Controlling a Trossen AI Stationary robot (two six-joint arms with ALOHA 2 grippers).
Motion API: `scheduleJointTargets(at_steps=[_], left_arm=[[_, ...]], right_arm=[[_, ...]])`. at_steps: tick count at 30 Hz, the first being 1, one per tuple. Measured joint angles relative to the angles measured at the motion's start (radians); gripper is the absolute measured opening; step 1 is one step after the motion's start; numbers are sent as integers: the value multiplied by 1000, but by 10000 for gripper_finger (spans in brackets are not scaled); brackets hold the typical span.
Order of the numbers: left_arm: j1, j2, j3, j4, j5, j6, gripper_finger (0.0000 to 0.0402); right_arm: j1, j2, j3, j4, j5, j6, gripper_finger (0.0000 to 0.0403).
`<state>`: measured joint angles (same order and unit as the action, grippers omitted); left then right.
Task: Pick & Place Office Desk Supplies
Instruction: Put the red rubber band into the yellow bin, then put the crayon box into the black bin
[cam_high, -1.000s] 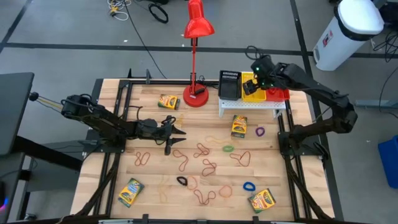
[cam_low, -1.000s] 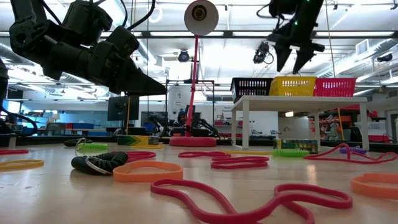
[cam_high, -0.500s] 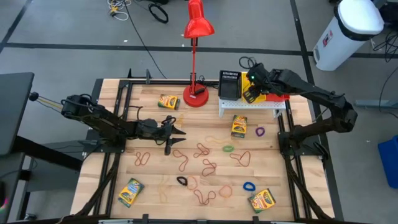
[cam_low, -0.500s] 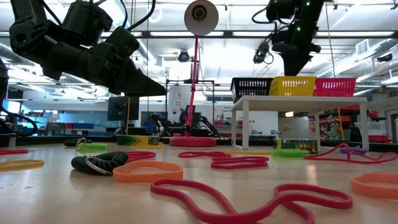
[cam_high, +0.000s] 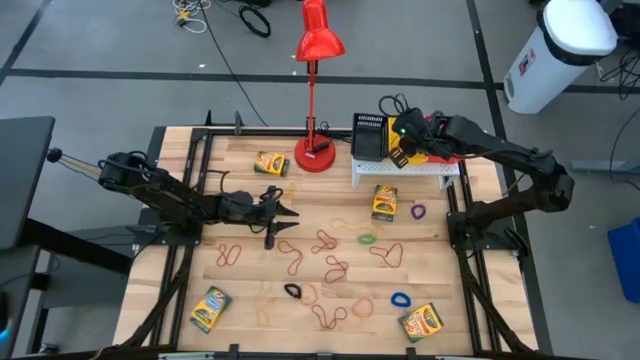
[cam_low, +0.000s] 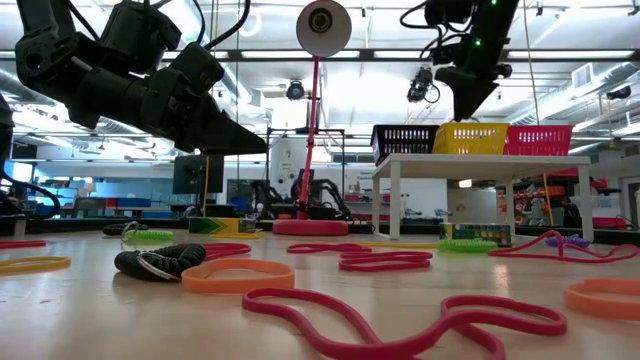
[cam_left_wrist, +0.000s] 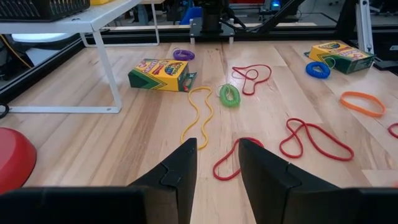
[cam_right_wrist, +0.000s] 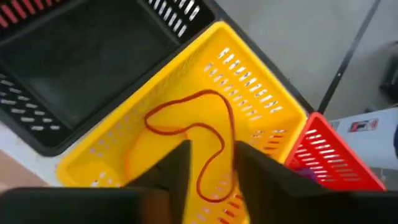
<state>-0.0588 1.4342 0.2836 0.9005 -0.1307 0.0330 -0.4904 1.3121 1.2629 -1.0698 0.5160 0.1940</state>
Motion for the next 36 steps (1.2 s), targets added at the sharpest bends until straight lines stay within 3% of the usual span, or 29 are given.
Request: scheduleJointTargets(at_steps=[6, 11, 18, 24, 29, 36], left_arm=[[0, 0, 0, 0, 0, 0, 125], [0, 0, 0, 0, 0, 0, 125], [0, 0, 0, 0, 0, 0, 125], [0, 0, 0, 0, 0, 0, 125], [0, 0, 0, 0, 0, 0, 125], [0, 0, 0, -5, 0, 0, 125]], right_arm=[[0, 0, 0, 35, 22, -45, 291], [0, 0, 0, 51, 105, -149, 348], [20, 0, 0, 73, 262, -268, 358], [106, 0, 0, 186, 442, -397, 358], [153, 0, 0, 265, 472, -460, 358], [150, 0, 0, 238, 470, -430, 358]])
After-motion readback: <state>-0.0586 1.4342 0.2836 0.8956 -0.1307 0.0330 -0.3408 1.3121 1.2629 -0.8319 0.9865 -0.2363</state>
